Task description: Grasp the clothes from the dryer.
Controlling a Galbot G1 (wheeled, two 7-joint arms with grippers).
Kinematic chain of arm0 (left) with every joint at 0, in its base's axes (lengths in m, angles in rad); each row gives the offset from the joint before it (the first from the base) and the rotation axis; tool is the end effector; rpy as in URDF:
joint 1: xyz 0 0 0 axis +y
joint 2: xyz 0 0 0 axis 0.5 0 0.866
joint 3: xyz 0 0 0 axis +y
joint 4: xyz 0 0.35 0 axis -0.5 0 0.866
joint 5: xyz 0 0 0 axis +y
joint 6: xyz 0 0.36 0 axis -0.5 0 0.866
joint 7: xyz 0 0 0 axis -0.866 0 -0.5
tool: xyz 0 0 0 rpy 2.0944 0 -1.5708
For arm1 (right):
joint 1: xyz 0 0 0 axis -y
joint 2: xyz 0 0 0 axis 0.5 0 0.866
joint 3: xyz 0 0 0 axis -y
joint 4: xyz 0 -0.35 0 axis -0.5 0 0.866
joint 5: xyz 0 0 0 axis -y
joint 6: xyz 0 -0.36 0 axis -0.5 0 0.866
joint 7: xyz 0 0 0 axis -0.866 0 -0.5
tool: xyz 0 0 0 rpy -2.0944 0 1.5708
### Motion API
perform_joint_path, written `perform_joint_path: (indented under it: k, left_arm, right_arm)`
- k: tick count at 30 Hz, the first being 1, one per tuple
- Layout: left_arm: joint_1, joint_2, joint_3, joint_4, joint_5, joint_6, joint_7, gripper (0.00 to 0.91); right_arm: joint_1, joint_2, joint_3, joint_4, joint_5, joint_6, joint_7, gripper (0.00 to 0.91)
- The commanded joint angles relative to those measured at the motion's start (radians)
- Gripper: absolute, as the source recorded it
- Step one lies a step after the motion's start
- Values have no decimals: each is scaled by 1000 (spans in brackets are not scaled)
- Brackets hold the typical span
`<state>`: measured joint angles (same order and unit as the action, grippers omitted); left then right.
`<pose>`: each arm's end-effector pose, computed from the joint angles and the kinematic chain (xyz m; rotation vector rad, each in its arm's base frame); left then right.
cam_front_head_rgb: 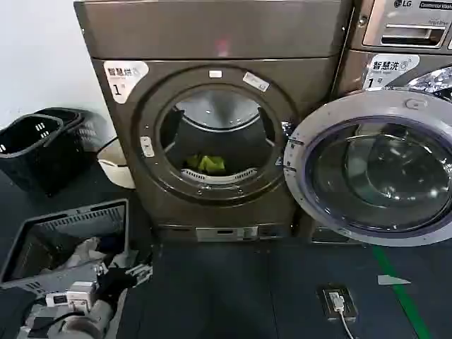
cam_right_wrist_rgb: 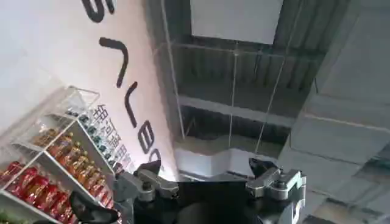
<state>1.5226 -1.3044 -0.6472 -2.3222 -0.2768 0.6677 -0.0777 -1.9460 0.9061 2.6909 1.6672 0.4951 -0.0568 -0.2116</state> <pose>0.1900 0.0587 -0.2013 -0.0081 -2.7547 -0.0824 -0.1765 -0.4278 0.1168 1.5651 1.9764 -1.1059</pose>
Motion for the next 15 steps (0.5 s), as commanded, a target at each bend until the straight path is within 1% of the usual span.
perform_joint_path:
  k: [1, 4, 7, 15]
  left_arm:
    - [0, 0, 0, -1, 4, 1, 0, 907]
    - [0, 3, 0, -3, 2, 1, 1, 907]
    - [0, 6, -1, -4, 2, 1, 1, 907]
    - [-2, 10, -3, -4, 1, 1, 1, 907]
  right_arm:
    - [-1, -1, 0, 1, 3, 1, 0, 907]
    - [1, 3, 0, -4, 3, 21, -29, 907]
    - [2, 5, 0, 1, 19, 17, -25, 907]
    - [-1, 5, 2, 2, 24, 20, -23, 907]
